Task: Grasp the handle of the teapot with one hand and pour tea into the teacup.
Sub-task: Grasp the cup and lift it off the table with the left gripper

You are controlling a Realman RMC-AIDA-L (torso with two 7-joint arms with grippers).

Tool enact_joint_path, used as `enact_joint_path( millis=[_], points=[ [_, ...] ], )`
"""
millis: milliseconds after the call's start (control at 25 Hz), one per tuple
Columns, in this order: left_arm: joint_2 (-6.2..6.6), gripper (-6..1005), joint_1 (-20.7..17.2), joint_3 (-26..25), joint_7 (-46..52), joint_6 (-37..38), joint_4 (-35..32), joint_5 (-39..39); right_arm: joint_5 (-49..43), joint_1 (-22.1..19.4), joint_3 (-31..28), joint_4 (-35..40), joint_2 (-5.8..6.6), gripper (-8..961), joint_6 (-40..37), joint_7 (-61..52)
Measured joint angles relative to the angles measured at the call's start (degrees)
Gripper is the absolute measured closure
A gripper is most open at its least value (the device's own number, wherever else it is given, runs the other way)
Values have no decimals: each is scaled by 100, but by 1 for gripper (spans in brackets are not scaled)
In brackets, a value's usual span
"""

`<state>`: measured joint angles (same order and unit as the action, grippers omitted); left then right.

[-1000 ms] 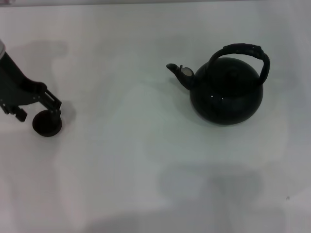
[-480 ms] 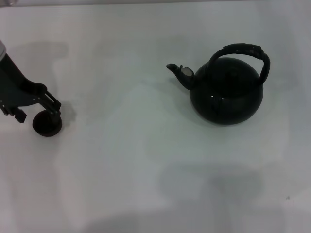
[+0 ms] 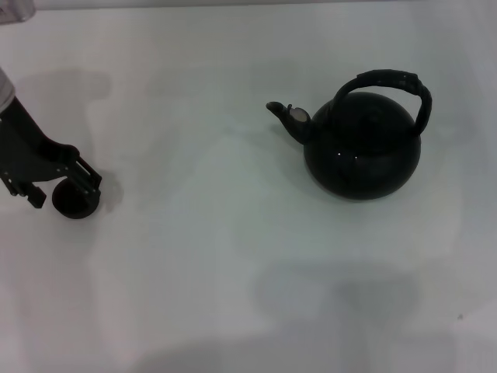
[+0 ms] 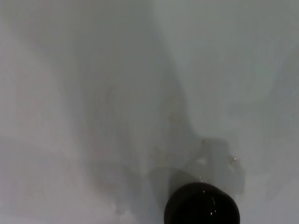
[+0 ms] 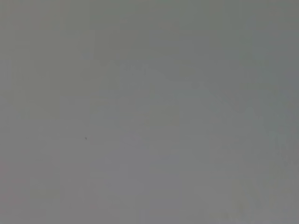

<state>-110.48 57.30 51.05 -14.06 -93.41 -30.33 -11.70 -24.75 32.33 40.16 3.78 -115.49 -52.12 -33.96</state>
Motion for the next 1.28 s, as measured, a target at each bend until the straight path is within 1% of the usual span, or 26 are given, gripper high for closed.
enact_joint_path(
  millis=[600, 1120, 1240, 1280],
  points=[
    [-21, 122, -19, 1, 6, 29, 90, 135, 6, -11, -21, 9, 9, 214, 0, 12],
    [-27, 123, -16, 1, 56, 248, 88, 154, 5, -24, -62, 9, 14, 214, 1, 21],
    [-41, 123, -11, 1, 57, 275, 88, 154, 5, -25, -63, 38, 16, 214, 1, 21],
    [-66, 123, 0, 1, 58, 312, 88, 153, 5, -25, -63, 48, 16, 214, 1, 21]
  ],
)
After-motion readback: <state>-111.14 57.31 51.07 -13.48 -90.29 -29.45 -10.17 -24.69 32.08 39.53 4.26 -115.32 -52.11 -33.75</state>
